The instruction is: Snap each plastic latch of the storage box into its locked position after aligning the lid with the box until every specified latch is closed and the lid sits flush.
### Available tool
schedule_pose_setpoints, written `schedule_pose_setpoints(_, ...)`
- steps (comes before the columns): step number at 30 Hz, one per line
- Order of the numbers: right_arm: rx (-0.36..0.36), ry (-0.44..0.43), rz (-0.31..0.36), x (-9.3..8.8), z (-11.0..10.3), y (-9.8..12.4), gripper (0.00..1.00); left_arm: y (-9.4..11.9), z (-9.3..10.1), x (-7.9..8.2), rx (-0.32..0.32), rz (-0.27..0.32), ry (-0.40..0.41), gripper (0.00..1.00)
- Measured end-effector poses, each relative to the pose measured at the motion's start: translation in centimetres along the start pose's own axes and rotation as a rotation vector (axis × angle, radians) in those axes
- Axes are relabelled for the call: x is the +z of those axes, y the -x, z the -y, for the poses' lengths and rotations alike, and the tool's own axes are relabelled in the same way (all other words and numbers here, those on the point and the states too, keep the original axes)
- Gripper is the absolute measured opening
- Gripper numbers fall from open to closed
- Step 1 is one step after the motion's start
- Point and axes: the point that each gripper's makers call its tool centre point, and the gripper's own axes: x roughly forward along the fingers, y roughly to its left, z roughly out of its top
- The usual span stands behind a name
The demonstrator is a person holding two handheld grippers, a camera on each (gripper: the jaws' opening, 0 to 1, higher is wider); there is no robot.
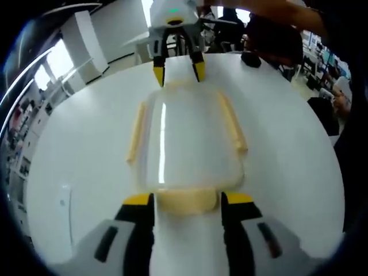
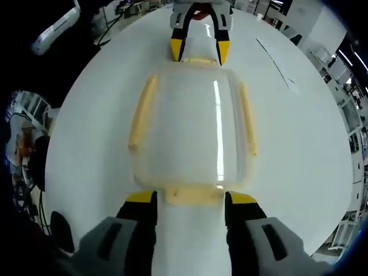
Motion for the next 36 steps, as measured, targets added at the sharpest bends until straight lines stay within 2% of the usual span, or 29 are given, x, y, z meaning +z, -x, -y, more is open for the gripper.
schedule_pose_setpoints(10, -0.003, 0.005, -0.006, 0.0, 0.0, 0.1, 0.40, 0.2, 0.6, -0.4, 0.001, -0.005, 0.027, 0.42)
schedule_pose_setpoints(25, 0.007, -0.007, -0.032, -0.3, -0.3, -0.2, 0.40, 0.3, 1.1, -0.2, 0.005, -0.006, 0.034, 0.40)
schedule_pose_setpoints(36, 0.009, -0.015, -0.026, -0.2, -0.4, -0.2, 0.40, 0.2, 1.0, -0.2, 0.003, -0.011, 0.033, 0.40)
